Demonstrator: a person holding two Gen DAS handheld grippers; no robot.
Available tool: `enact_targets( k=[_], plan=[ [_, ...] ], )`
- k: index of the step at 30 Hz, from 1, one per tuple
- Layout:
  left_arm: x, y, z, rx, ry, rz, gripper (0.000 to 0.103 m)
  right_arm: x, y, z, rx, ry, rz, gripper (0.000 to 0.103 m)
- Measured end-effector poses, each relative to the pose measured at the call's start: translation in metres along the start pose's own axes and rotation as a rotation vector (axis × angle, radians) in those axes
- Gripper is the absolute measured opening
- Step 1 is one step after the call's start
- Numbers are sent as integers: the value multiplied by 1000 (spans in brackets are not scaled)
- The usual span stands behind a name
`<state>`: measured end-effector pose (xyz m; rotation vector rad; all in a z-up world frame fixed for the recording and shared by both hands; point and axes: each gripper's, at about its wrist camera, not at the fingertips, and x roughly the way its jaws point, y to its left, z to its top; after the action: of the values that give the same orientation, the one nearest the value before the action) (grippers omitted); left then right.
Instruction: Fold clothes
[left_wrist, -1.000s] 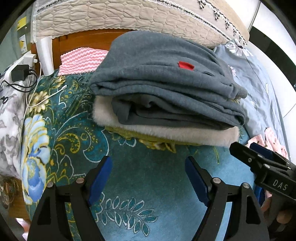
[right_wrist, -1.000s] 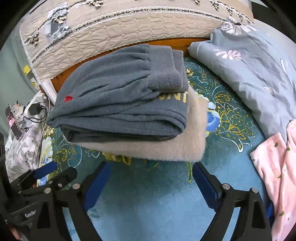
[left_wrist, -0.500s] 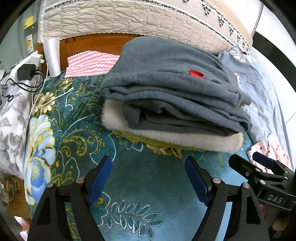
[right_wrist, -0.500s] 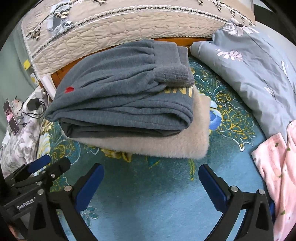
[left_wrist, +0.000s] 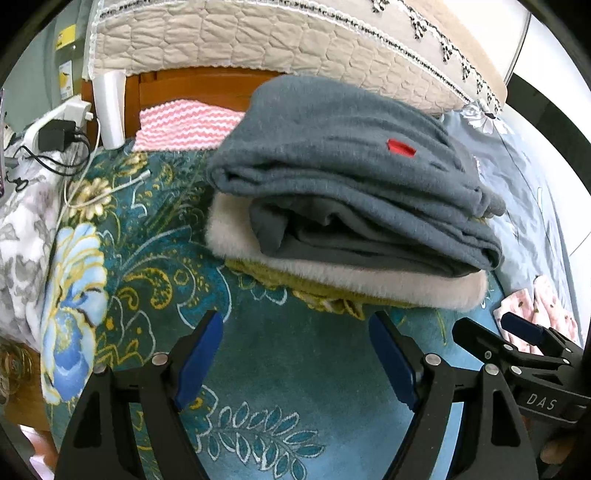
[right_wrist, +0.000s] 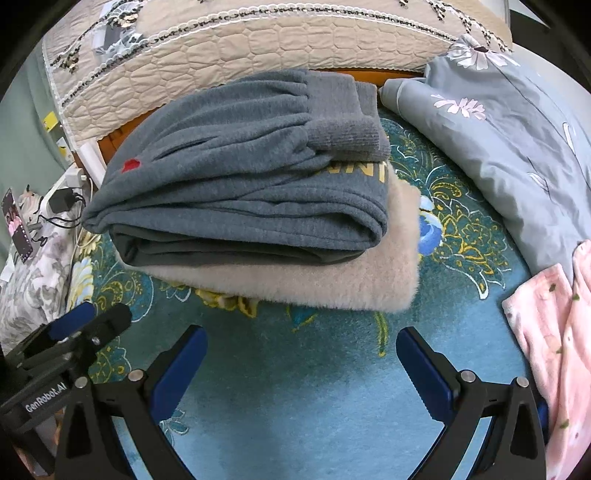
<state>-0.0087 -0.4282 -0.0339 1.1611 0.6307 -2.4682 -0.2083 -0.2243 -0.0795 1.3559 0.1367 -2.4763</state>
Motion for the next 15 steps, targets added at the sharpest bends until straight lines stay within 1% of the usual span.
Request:
enact_targets(
  k=[6,15],
  plan=[
    [4,0,0,8,10,4,82,5,3,-2,-9,7,-7,103],
    [9,5,1,-16,23,12,82,11,3,-3,-12,13,-5,103]
  ],
)
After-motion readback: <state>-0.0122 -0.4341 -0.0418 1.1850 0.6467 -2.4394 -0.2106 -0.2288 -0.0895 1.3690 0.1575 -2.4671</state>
